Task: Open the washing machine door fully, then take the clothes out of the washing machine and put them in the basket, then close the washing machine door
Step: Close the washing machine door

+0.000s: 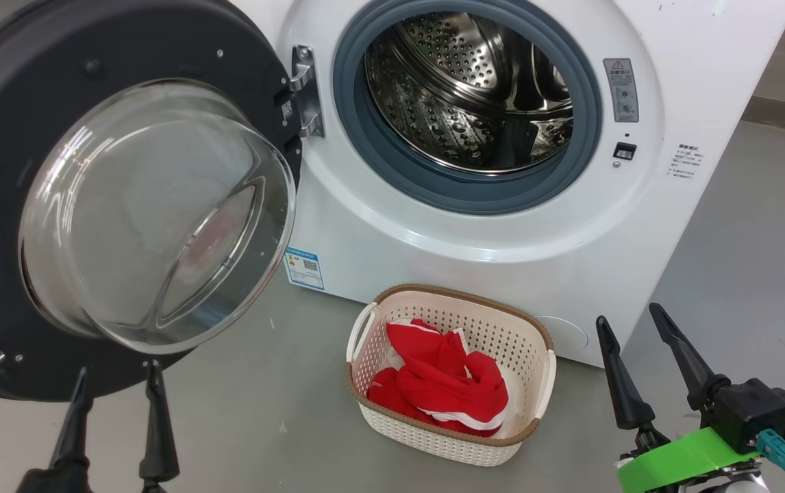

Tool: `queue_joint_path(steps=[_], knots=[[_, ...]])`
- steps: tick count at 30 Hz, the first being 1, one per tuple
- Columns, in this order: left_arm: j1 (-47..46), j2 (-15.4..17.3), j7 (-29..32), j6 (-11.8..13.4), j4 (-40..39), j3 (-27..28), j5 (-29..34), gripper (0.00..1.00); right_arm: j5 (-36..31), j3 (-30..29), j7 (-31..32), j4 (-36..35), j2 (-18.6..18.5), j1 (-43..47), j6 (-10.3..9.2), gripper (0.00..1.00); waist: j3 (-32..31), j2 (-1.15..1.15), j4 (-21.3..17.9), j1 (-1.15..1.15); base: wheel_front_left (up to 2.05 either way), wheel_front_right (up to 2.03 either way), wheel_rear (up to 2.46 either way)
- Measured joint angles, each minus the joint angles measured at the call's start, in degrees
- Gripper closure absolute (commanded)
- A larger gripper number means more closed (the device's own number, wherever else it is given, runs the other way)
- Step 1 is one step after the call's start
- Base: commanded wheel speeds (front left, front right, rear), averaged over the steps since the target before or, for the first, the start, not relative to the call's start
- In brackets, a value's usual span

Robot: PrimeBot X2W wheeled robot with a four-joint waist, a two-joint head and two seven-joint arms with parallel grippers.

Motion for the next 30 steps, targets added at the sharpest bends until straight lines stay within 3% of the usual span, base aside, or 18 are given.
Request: queue_joint_path(steps=[12,13,14,22,30], knots=[[0.0,0.4,-0.4,1.3,-0.3,1.6,-0.6,0.0,0.0,0.0,0.0,0.3,0.0,0.0,0.0,0.0,0.2,0.0,-0.2,0.0,0.0,0.0,0.0],[0.0,0.5,-0.5,1.4,-0.4,1.8,-0.6,0.62,0.0,0.0,0.0,0.3,0.0,0.0,0.0,0.0,0.2,0.0,-0.2,0.0,0.0,0.0,0.0],[0.0,0.6,-0.7,1.4,-0.7,2.1,-0.6,1.0,0.0,0.0,0.0,0.3,0.0,0.0,0.0,0.0,0.2,0.0,-0.3,0.0,0.0,0.0,0.0],[-2.6,1.9,-3.1,1.2,-4.0,6.6,-3.4,1.0,-0.2,0.1,0.0,0.4,0.0,0.0,0.0,0.0,0.7,0.0,-0.5,0.0,0.0,0.0,0.0],[-13.9,1.4,-4.0,-4.3,-2.4,16.6,-16.8,1.0,-1.0,0.2,0.0,0.6,0.0,0.0,0.0,0.0,1.8,0.0,-1.3,0.0,0.0,0.0,0.0]])
